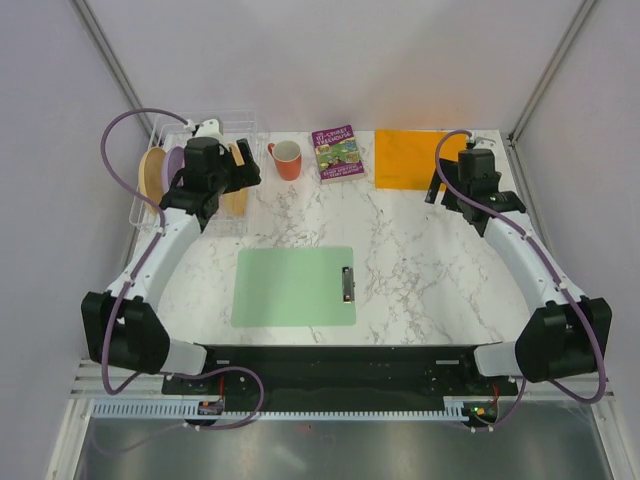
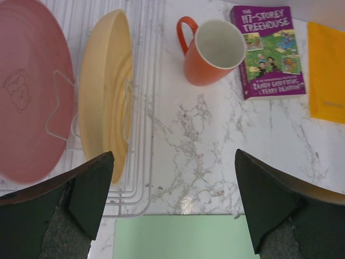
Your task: Unload the plates from the dish rack
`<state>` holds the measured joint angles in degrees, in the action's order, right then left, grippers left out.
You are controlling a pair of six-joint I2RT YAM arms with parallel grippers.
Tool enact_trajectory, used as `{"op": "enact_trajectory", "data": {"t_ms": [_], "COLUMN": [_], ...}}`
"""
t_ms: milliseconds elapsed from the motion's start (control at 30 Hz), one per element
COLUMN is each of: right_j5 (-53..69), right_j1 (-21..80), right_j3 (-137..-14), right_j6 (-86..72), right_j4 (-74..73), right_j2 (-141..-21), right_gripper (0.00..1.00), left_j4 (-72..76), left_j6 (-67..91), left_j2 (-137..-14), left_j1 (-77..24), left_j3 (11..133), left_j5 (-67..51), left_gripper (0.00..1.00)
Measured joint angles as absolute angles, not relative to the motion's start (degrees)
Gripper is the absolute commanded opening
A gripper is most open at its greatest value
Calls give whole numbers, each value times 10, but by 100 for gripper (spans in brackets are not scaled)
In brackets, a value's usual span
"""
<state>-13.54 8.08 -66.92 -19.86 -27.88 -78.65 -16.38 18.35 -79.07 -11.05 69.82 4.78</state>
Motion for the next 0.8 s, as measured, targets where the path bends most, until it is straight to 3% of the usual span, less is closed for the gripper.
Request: {"op": "enact_trajectory", "data": {"t_ms": [433, 600, 800], "right_j5": [-149, -140, -140], "right_j1": [81, 81, 81], "right_j3": [-626, -622, -622], "right_j6": [-194, -198, -198], "right_j4": [-276, -274, -274], "right_j2": [-757, -764, -766], "right_gripper": [98, 98, 98], "left_j4": [-168, -161, -159], "left_j6": [132, 114, 110], "left_j2": [-840, -849, -902], "left_j1": [-110, -110, -110], "left_j3": [722, 728, 736], "left_j5": [203, 235, 262], "left_gripper": [99, 92, 75]}}
